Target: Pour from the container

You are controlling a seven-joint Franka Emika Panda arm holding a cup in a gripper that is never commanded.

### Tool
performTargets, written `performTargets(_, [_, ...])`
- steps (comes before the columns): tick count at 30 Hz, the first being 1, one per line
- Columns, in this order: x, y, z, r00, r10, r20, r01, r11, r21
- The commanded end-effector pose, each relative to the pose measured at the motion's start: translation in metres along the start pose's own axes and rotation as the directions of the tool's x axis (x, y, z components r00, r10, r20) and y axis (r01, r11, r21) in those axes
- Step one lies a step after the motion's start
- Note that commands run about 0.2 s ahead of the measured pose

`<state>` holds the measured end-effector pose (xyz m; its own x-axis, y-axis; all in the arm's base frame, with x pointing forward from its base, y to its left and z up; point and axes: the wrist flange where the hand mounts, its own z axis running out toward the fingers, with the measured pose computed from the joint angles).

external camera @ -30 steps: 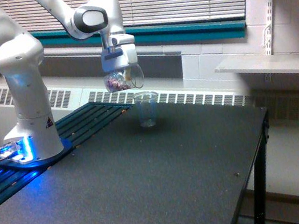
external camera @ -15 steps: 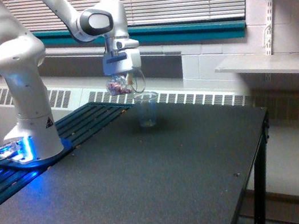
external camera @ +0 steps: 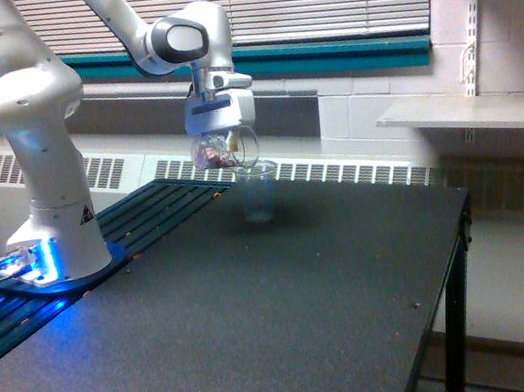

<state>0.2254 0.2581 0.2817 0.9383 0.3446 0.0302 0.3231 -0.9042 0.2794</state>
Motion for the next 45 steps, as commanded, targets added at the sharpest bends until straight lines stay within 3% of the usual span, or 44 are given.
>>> performTargets(1, [0.010,-0.003,-0.003,1.000,-0.022,0.001,0.022,1.000,-0.012])
performTargets(27, [0.020,-0.013,0.003,0.995,-0.085,0.059,0.089,0.994,-0.058])
performTargets(45, [0.024,-0.017,0.002,0.993,-0.097,0.068,0.102,0.992,-0.068])
